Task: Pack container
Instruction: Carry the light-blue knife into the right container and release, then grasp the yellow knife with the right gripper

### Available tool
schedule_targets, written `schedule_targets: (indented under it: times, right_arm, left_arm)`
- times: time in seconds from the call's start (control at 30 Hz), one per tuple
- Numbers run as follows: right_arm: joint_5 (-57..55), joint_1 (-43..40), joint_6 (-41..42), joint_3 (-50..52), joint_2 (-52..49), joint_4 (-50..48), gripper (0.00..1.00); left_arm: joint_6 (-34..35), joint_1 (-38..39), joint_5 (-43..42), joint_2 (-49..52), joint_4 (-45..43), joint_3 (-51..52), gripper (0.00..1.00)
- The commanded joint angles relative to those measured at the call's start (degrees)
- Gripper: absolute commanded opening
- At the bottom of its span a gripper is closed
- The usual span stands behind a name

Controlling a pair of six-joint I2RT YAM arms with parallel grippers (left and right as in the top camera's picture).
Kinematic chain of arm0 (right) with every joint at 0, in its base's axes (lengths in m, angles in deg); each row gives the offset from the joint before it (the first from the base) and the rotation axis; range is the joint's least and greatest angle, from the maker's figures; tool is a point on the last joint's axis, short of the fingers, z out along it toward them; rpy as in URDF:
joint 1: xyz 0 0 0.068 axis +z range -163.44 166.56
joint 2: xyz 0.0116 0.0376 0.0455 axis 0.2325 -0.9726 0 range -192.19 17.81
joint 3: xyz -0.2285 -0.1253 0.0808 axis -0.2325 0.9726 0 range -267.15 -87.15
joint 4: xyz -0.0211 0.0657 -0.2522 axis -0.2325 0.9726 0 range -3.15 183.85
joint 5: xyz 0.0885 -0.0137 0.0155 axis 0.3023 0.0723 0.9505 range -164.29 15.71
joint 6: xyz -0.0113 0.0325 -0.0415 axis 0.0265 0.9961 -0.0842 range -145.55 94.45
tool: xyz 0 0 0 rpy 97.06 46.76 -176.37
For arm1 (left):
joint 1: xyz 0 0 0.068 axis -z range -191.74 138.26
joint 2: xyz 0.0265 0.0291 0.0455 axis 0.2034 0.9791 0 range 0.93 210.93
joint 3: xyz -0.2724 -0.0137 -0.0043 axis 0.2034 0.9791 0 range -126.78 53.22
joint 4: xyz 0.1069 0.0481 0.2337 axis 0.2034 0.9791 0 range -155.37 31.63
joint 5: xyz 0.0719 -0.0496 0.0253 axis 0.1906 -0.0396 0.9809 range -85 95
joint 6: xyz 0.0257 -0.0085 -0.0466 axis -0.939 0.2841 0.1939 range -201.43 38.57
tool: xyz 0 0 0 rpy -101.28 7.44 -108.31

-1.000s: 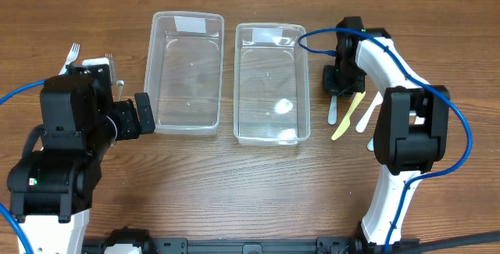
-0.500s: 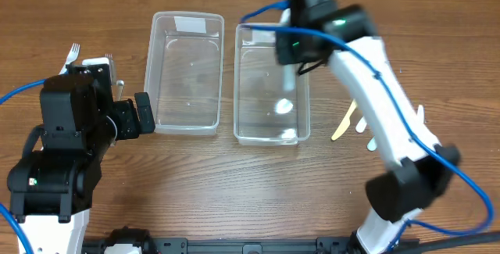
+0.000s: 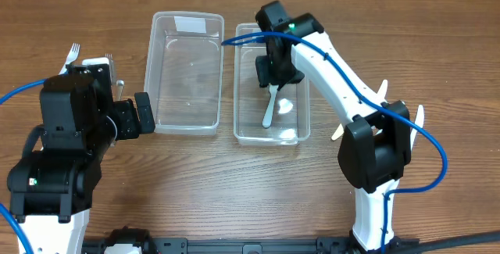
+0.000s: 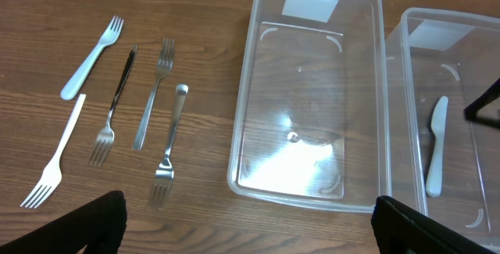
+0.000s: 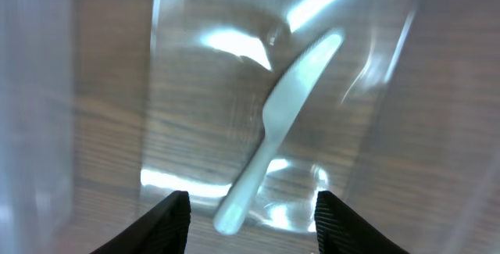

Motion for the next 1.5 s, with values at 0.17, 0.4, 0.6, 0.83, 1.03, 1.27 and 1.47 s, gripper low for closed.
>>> schedule_targets:
  times: [0.17,0.4,0.6,0.83,1.03,1.27,1.47]
  right_arm:
    - [-3.7,-19.6,10.4,-9.2,15.1,3.8,0.78]
    - [-2.2,-30.4,10.2,5.4,9.3,1.4,0.83]
    - [-1.2,-30.7,10.1,15.7,3.3,-5.2,0.83]
    - [-0.9,-30.7,10.1,21.9,2.1,-11.5,0.86]
    - [-0.4,-30.7,9.9,26.4,2.1,-16.8,0.87]
    - [-0.1,-30.7,5.6,26.5,2.1,-19.7,0.89]
    - [-0.1,-30.7,5.7,30.6,2.0,-21.7,0.88]
  left_arm:
    - [-0.5,-0.3,-1.1,0.0,-0.2,-1.5,1.00]
    - [-0.5,-0.3,-1.1,0.0,-0.2,-1.5,1.00]
    - [-0.5,-0.3,-1.1,0.0,-0.2,-1.5,1.00]
    - [-0.5,-0.3,-1.1,0.0,-0.2,-1.5,1.00]
    - [-0.4,-0.3,-1.1,0.0,-0.2,-1.5,1.00]
    - [-0.4,-0.3,-1.1,0.0,0.1,-1.5,1.00]
    - [-0.2,-0.3,-1.1,0.0,0.2,-1.5,1.00]
